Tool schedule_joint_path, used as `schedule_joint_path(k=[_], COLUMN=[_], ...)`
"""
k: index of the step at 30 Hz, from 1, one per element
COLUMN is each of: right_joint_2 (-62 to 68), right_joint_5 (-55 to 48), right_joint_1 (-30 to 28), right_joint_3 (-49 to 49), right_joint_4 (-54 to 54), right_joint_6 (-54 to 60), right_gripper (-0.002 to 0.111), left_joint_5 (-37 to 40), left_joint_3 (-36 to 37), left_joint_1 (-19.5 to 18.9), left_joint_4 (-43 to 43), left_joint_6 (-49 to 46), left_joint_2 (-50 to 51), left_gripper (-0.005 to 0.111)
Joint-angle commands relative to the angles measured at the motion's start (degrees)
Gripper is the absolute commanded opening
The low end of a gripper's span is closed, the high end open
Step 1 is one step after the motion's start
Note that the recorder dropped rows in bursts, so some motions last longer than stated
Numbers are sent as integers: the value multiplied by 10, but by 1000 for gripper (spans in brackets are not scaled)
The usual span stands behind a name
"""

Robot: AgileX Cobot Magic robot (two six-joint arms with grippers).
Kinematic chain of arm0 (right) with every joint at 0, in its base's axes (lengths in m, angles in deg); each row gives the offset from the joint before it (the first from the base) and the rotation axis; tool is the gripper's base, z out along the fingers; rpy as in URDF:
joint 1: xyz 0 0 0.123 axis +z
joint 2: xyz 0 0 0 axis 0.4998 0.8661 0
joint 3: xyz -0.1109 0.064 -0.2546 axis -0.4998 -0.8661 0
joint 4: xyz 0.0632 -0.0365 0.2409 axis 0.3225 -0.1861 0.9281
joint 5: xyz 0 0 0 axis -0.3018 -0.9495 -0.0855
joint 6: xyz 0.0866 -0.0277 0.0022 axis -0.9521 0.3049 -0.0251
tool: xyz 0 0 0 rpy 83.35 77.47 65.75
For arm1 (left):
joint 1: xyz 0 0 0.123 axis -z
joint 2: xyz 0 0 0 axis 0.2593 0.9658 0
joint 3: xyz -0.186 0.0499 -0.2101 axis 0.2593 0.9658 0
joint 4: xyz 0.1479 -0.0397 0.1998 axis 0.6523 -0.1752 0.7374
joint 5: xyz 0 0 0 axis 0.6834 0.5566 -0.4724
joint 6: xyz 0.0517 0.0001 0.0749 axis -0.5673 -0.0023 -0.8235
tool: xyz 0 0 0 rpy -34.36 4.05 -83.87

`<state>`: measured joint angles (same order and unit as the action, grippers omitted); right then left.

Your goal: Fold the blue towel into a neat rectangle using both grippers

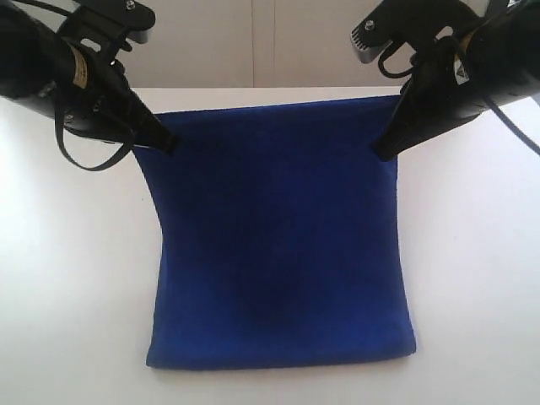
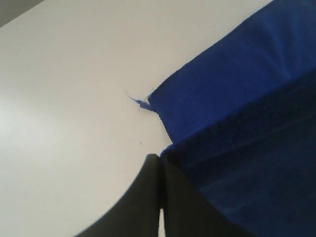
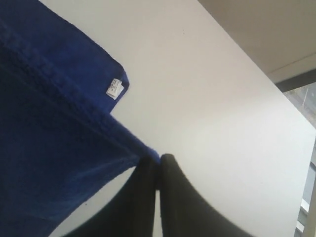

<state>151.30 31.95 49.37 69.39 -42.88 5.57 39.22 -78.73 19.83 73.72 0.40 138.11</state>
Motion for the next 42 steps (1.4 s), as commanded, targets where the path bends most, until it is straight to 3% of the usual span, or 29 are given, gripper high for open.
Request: schedule_joint_path(k=[1,7,12,16,26,42], right_joint_2=[12,70,102,132,168,222], right_joint_5=[-13,12,23,34,86,148], right_joint_1=[-23,-26,-49,-58,-74,-92], right_joint_3=[10,44,69,88,93,94], right_joint_4=[-23,-21,-17,-17,-17,-17], right_joint_6=[-9,-10,-23,-23,-28,-43], right_gripper=[0,0,0,0,0,0], left_joint_5=[59,38,-1,-3,7,-39], left_joint_3=[-22,-27,-30,-74,-135,-135], left_joint_1=[-24,-68,-79,-96,-96,-125], left_joint_4=[29,23,17,11,12,10], left_joint_6=[-4,-4,-3,-4,-21,-19], left_joint_2=[16,26,64,105,168,208], left_gripper=[0,0,0,0,0,0])
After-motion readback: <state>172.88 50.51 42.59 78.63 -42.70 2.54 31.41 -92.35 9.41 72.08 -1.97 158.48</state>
